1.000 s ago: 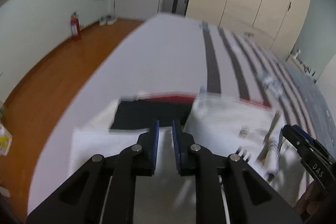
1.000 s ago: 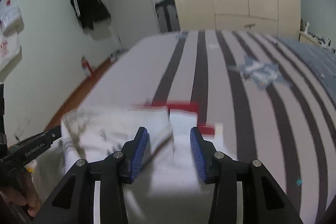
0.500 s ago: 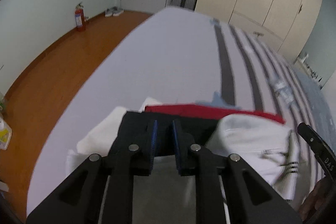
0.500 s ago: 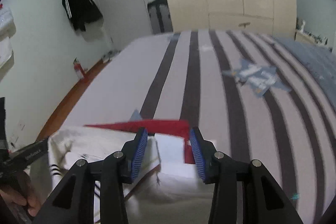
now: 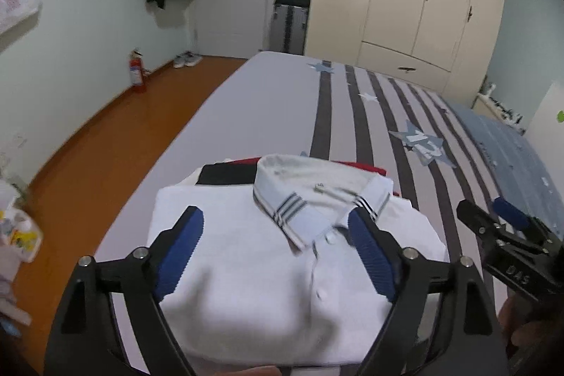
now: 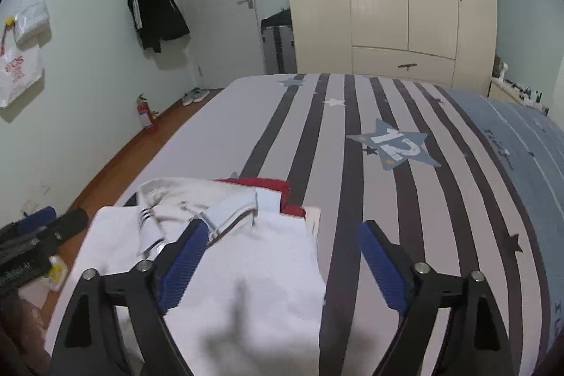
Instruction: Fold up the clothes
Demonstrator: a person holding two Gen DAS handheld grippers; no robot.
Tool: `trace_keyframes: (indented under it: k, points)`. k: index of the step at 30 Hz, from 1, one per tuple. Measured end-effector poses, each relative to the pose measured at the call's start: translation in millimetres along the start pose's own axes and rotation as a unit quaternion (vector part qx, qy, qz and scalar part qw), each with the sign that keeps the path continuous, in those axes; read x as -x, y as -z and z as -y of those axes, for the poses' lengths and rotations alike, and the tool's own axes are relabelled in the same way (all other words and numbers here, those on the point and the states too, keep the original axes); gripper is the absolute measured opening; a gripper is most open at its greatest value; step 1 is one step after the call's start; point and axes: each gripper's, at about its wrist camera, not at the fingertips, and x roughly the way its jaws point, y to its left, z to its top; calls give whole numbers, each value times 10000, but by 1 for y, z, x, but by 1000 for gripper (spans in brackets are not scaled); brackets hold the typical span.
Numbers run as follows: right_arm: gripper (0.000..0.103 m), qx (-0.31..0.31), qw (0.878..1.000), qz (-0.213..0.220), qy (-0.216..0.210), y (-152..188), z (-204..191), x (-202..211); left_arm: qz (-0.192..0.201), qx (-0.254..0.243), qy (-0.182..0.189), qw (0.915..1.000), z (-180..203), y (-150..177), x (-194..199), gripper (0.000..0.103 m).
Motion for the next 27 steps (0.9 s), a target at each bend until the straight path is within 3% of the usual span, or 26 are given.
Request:
trace_keyframes:
  k: [4, 6, 15, 22, 27]
  points:
    - [91, 225, 9997, 92, 10, 7, 9, 35, -53, 41, -123, 9999, 30, 21, 32, 91]
    - [103, 269, 9996, 121, -26, 12, 19, 55, -27, 184, -238, 9995, 43, 31, 52, 91]
    - [102, 606, 9967, 208, -496, 50, 67, 145, 97, 651, -987, 9929, 102, 93, 148, 92]
    - [102, 895, 9925, 413, -722, 82, 98, 201, 494, 719, -1189, 9891, 155, 138, 210, 100]
    - [102, 924, 9915, 583, -700, 121, 115, 219, 684, 523, -1200, 9890, 173, 172, 222, 101]
